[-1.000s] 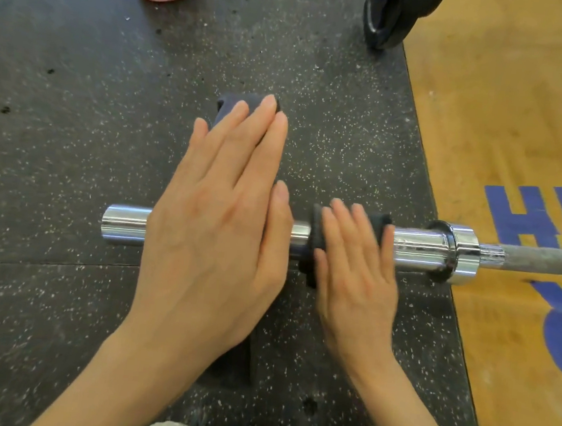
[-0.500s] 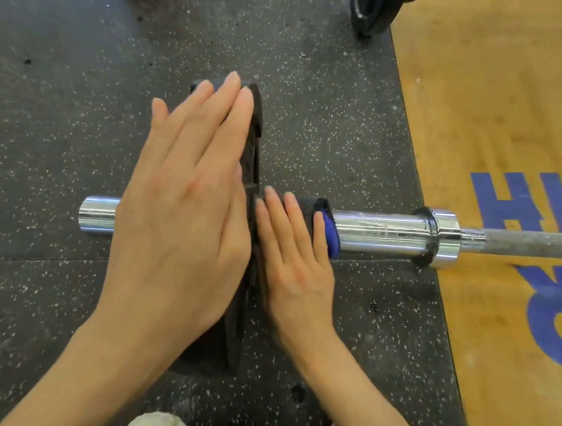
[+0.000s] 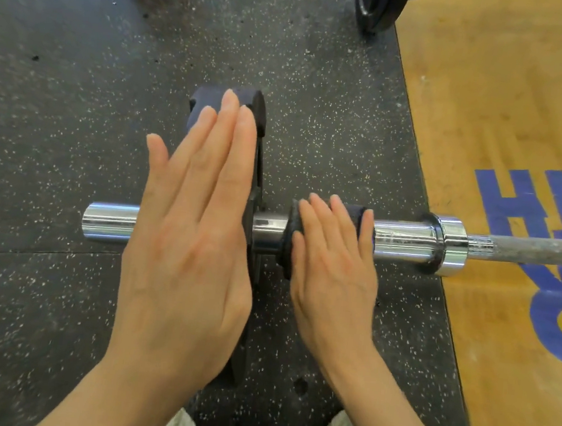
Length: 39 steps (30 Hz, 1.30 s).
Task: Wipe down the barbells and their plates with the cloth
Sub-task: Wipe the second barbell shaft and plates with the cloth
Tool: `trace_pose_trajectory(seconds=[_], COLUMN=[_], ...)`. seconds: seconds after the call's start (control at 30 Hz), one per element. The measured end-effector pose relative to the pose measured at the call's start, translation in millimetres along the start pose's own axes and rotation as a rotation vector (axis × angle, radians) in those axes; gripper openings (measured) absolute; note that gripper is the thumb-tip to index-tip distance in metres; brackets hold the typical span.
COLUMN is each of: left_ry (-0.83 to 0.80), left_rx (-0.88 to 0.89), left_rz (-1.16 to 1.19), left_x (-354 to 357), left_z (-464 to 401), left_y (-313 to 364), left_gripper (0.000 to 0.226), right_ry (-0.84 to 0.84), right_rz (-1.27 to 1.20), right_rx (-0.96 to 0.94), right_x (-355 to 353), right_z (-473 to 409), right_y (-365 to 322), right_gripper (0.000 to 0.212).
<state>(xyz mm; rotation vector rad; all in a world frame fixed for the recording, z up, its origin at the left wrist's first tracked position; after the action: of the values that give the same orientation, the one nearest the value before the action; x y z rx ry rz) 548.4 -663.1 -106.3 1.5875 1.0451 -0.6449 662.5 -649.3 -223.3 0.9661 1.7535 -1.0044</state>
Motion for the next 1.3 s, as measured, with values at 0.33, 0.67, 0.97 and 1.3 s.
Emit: trace_pose_trajectory(seconds=[0.33, 0.67, 0.97, 1.3], left_ry=[-0.055, -0.126, -0.091, -0.080], left_rx=[0.060, 0.044, 0.040, 0.099], left_rz=[-0.057, -0.010, -0.005, -0.052], left_x=[-3, -12, -7, -11], left_z=[40, 17, 27, 61], left_y=[1, 4, 2, 5], left_gripper=[0.078, 0.058, 0.062, 0.060], right_ry=[-0.092, -0.142, -0.060, -0.248], right_rz=[-0.024, -0.059, 0.021, 0.035], right_rx=[-0.005, -0.024, -0.017, -0.178], right_x=[-3, 5, -2, 14], right_z=[-1, -5, -14, -17], right_y=[-9, -33, -28, -40], right_gripper=[0.038, 0.033, 0.038, 0.024])
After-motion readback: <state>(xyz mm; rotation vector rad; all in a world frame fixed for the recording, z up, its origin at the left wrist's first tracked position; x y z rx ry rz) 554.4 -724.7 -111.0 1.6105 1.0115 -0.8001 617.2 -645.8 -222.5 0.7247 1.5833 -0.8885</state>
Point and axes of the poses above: each hand's wrist, its own z-axis away from the middle knuckle, its own x-axis out of the palm, y = z × x, the point moved 8 cm from there along -z, towards the middle knuckle, and after that the axes turned 11 degrees about -x, right-handed, at the moved point
